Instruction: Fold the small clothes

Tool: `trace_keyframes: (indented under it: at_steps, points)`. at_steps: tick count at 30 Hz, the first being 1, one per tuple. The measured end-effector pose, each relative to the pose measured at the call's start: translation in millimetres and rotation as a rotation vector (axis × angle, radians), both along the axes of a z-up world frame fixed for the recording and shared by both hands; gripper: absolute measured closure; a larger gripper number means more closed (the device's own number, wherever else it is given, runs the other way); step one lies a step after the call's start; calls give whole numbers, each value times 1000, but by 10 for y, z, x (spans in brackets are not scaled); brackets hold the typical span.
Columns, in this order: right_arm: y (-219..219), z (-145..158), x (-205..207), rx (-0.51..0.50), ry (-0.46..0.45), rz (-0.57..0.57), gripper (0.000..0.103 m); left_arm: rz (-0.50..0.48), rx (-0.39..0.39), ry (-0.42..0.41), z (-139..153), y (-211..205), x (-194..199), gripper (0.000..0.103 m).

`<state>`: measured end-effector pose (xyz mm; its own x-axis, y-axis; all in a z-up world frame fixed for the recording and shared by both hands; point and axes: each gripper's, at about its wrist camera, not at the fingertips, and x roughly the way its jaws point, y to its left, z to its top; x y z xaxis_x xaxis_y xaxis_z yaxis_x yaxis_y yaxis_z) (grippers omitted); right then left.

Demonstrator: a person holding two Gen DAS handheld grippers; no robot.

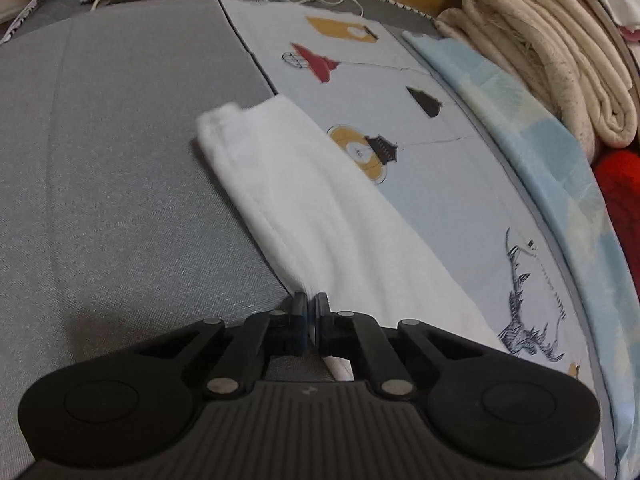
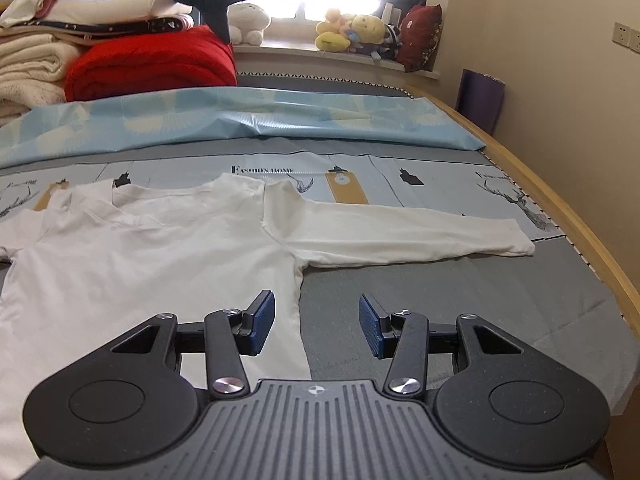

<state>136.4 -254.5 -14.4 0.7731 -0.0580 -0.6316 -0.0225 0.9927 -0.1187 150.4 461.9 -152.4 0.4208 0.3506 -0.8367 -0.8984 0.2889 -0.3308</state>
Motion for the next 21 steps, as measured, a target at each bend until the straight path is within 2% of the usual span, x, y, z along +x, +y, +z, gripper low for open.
trace_keyframes:
  at_steps: [4,8,10,14,18,21]
  points:
    - [50,-79,107,69,59,-67,55,-71,108,-92,398,-204,92,101]
    - [422,-113,280,95,51,-9,55,-136,160,-154,663,-436,190,101]
    - [668,-111,437,126,42,39,55,-157,167,-151,719,-573,249,101]
    - [1131,-92,792,149,40,112,55,-182,127,-151,719,-787,424,101]
    - [1458,-112,1104,177,39,150,57,-218,152,-144,775,-1010,628,101]
    - [1586,-186,1230,177,14,202,62,-265,202,-148,856,-1192,765,101]
